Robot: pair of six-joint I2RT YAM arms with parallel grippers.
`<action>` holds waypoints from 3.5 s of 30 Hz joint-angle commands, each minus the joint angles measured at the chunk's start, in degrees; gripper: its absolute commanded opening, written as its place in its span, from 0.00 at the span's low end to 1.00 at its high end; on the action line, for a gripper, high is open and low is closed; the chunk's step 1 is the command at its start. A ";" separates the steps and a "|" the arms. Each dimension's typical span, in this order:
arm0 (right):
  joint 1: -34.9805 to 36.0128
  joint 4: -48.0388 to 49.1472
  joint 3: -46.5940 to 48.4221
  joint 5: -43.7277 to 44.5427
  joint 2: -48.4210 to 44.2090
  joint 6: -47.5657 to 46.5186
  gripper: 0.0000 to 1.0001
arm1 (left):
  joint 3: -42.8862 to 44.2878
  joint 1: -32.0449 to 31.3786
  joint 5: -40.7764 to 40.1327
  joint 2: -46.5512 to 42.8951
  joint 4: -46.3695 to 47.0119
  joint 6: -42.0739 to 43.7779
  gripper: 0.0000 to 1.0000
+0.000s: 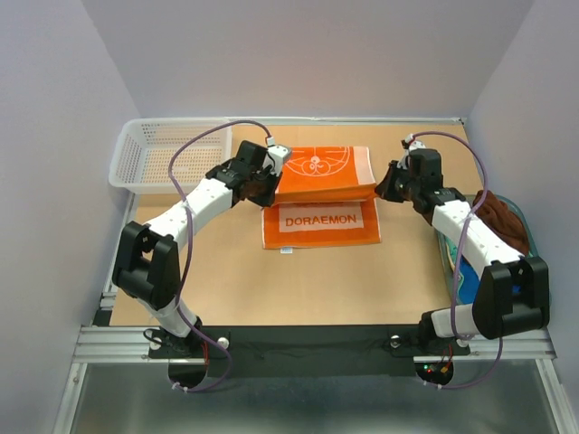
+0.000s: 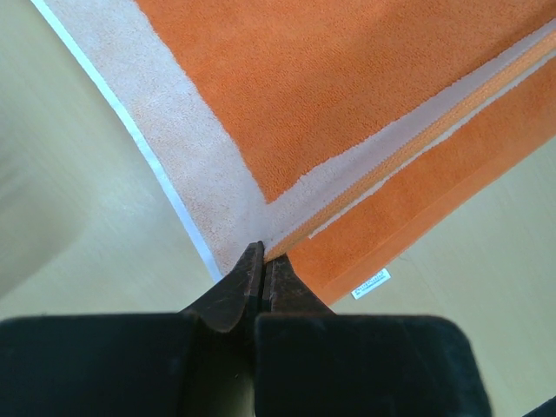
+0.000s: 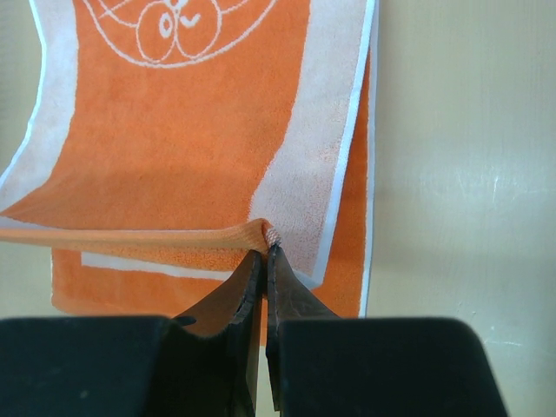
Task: Fold and stack the towels
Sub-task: Fold the towel
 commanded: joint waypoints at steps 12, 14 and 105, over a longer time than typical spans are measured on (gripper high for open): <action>-2.53 -0.30 -5.51 12.04 1.19 0.30 0.01 | -6.15 0.81 -6.04 0.30 -2.66 -1.30 0.00; -2.53 -0.39 -4.90 12.30 1.72 0.30 0.00 | -5.71 0.81 -6.57 0.39 -3.00 -1.48 0.00; 2.11 -3.91 2.82 -4.67 4.96 -5.15 0.49 | -20.04 -1.92 -20.72 -23.87 7.89 -22.93 0.82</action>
